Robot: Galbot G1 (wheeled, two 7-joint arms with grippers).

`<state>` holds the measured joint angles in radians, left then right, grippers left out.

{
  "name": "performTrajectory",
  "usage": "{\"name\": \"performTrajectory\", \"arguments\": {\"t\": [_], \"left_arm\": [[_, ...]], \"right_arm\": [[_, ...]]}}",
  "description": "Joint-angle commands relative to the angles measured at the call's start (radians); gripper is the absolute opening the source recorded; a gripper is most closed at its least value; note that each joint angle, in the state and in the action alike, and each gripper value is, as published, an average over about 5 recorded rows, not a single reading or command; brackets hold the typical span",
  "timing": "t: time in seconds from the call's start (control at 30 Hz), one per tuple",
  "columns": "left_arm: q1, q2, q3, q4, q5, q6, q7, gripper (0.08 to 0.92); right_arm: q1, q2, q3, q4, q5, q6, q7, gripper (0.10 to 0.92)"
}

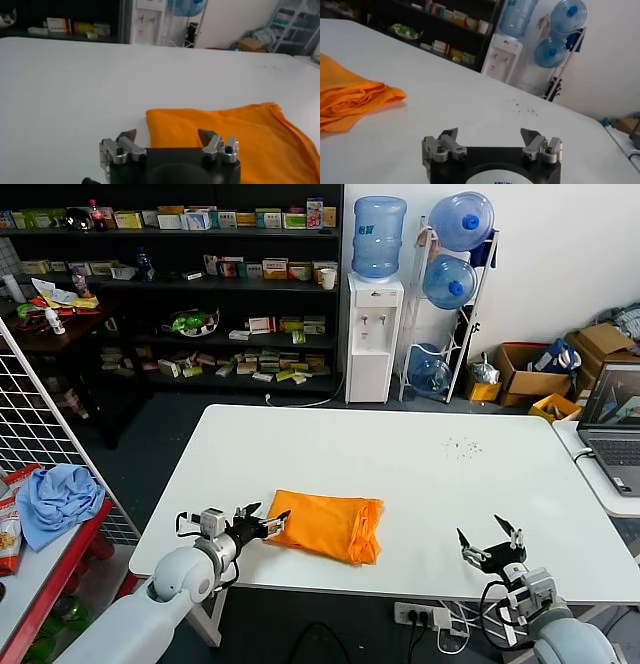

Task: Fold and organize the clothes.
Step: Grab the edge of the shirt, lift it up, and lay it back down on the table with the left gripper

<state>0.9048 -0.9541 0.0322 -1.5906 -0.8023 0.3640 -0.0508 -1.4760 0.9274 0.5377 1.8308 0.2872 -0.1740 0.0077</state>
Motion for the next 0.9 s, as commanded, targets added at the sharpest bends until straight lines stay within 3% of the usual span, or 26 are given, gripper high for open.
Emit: {"name": "performTrajectory", "arguments": {"t": [0.03,0.3,0.9], "left_arm": [[-0.017,-0.004,-0.024,0.093,0.010,0.034,0.067,0.823],[-0.024,-0.024,-0.017,0.094,0.005,0.051,0.072,0.782],[0.003,-0.011,-0.026,0.011,-0.013,0.057,0.054,0.265]], "right_arm": [[-0.012,-0.005,0.013,0.004,0.002,0.015,-0.013,0.823],[-0.007,-0.007,0.013,0.010,0.003,0.008,-0.011,0.823],[0.014,0.000,-0.004,0.021,0.007,-0.001,-0.009,0.823]]}}
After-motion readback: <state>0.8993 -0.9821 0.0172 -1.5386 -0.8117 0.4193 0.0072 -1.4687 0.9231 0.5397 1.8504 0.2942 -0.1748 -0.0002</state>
